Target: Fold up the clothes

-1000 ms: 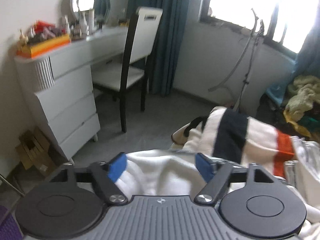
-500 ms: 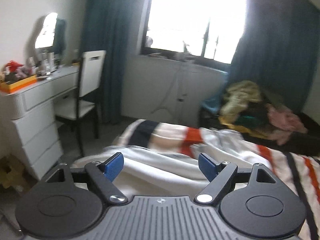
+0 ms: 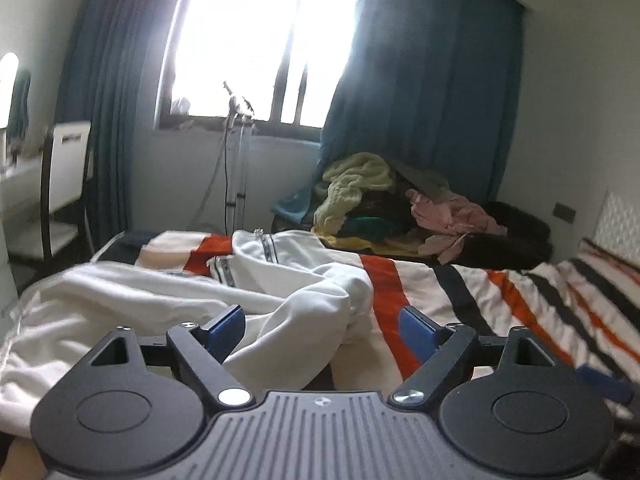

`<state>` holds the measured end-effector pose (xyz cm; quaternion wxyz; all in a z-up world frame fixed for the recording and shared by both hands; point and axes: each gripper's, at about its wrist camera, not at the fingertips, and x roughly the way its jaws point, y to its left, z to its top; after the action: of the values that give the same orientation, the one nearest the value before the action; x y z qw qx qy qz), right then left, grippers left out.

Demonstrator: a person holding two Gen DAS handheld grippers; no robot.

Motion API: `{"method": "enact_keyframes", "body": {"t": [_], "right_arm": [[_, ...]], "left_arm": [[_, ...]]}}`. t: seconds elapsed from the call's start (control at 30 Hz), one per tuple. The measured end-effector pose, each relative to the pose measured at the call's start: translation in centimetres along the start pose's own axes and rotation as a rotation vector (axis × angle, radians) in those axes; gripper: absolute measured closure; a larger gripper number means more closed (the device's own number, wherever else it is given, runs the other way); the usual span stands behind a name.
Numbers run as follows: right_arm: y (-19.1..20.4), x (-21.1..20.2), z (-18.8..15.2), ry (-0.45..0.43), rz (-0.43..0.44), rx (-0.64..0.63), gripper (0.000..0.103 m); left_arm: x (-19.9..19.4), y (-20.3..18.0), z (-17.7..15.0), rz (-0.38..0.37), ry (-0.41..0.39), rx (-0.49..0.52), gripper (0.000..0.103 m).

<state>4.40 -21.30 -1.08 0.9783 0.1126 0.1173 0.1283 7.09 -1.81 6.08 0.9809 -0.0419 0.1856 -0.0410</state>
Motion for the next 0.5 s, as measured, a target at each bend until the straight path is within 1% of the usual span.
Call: {"method": "enact_keyframes", "body": {"t": [0.1, 0.2, 0.3, 0.5], "right_arm": [[-1.2, 0.1, -0.8, -0.033, -0.010, 0.015, 0.012], [-1.9, 0.5, -2.5, -0.031, -0.020, 0.031, 0.012], [-2.0, 0.6, -3.4, -0.033, -0.046, 0.022, 0.012], [-1.4, 1.3, -3.8, -0.038, -0.068, 0.016, 0.012]], "left_arm": [[0.2, -1.2, -1.6, 0.031, -0.048, 0.036, 0.014], [1.2, -0.7, -3.5, 0.074, -0.067, 0.052, 0.013], [2.4, 0.8, -4.6, 0.071, -0.032, 0.011, 0.013], [3.6, 2.9, -6.1, 0.078, 0.039, 0.011, 0.012]]}}
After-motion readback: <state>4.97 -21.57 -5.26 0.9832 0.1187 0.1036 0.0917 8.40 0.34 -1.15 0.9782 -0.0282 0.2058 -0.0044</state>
